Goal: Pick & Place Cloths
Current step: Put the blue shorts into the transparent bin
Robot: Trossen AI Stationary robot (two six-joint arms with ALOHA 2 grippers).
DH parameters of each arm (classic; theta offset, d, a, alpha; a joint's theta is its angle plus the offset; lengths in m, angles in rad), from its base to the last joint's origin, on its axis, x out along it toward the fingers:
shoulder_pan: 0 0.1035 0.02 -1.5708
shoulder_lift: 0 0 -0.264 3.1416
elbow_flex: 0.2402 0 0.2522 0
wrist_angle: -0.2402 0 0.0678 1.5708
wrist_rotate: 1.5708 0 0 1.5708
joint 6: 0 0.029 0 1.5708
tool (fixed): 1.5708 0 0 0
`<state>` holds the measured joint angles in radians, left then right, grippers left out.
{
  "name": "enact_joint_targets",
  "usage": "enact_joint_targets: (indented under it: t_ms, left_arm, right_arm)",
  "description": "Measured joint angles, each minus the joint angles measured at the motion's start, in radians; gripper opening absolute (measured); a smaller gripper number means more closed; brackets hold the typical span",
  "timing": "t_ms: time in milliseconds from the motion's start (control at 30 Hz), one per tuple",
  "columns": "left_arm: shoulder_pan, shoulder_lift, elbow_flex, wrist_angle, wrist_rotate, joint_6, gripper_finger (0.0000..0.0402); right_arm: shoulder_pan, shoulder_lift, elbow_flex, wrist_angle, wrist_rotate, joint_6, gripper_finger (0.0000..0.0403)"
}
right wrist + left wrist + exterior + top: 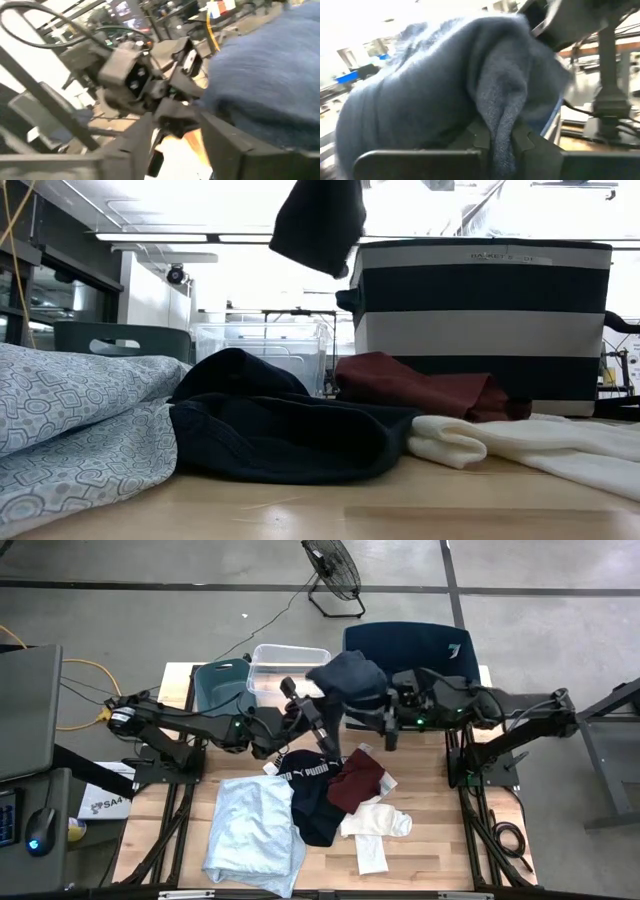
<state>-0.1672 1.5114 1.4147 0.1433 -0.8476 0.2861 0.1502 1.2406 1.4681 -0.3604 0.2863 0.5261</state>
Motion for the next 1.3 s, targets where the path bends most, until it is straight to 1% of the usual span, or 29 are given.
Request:
enact_joint_targets:
  t_ms: [100, 167, 233, 333, 467, 600, 700, 800, 900, 1000, 1067, 1167, 1300]
  left_arm:
    - [0.014, -0.023, -0.001, -0.055, -0.028, 0.02, 0.0014]
    - [0.04, -0.044, -0.001, -0.089, -0.036, 0.041, 0.0014]
    - [0.069, -0.063, -0.001, -0.124, -0.046, 0.051, 0.0014]
    - [0.127, -0.099, -0.001, -0.208, -0.045, 0.051, 0.0014]
    - [0.22, -0.135, 0.0, -0.325, -0.024, 0.053, 0.0014]
    - [0.336, -0.143, -0.002, -0.422, 0.064, 0.063, 0.0014]
    - [0.428, -0.143, -0.001, -0.438, 0.168, 0.098, 0.0014]
    - [0.517, -0.133, -0.001, -0.443, 0.242, 0.133, 0.0014]
    - [0.593, -0.116, -0.001, -0.425, 0.296, 0.194, 0.0014]
    - [0.669, -0.101, -0.001, -0.416, 0.328, 0.279, 0.0014]
    - [0.709, -0.087, -0.001, -0.387, 0.377, 0.336, 0.0014]
    - [0.759, -0.071, -0.001, -0.37, 0.473, 0.344, 0.0014]
    - [0.771, -0.038, -0.002, -0.397, 0.531, 0.333, 0.0014]
  right_arm:
    - [-0.002, -0.035, 0.0, -0.034, -0.006, -0.015, 0.0221]
    - [-0.002, -0.06, 0.0, -0.068, -0.004, -0.032, 0.0248]
    - [-0.002, -0.083, 0.0, -0.098, -0.003, -0.033, 0.0266]
    - [-0.002, -0.11, 0.0, -0.13, 0.006, -0.032, 0.028]
    - [-0.002, -0.138, 0.0, -0.166, 0.058, -0.029, 0.0281]
    - [-0.002, -0.146, 0.0, -0.182, 0.128, -0.019, 0.0277]
    - [-0.002, -0.145, 0.0, -0.189, 0.165, -0.017, 0.0275]
    - [-0.002, -0.14, 0.0, -0.189, 0.207, -0.015, 0.0275]
    - [-0.002, -0.137, 0.0, -0.191, 0.245, -0.014, 0.0275]
    - [-0.002, -0.137, 0.0, -0.191, 0.281, -0.002, 0.0275]
    - [-0.002, -0.137, 0.0, -0.191, 0.309, 0.0, 0.0275]
    - [-0.002, -0.137, 0.0, -0.192, 0.339, 0.001, 0.0275]
    - [-0.002, -0.132, 0.0, -0.191, 0.37, 0.005, 0.0275]
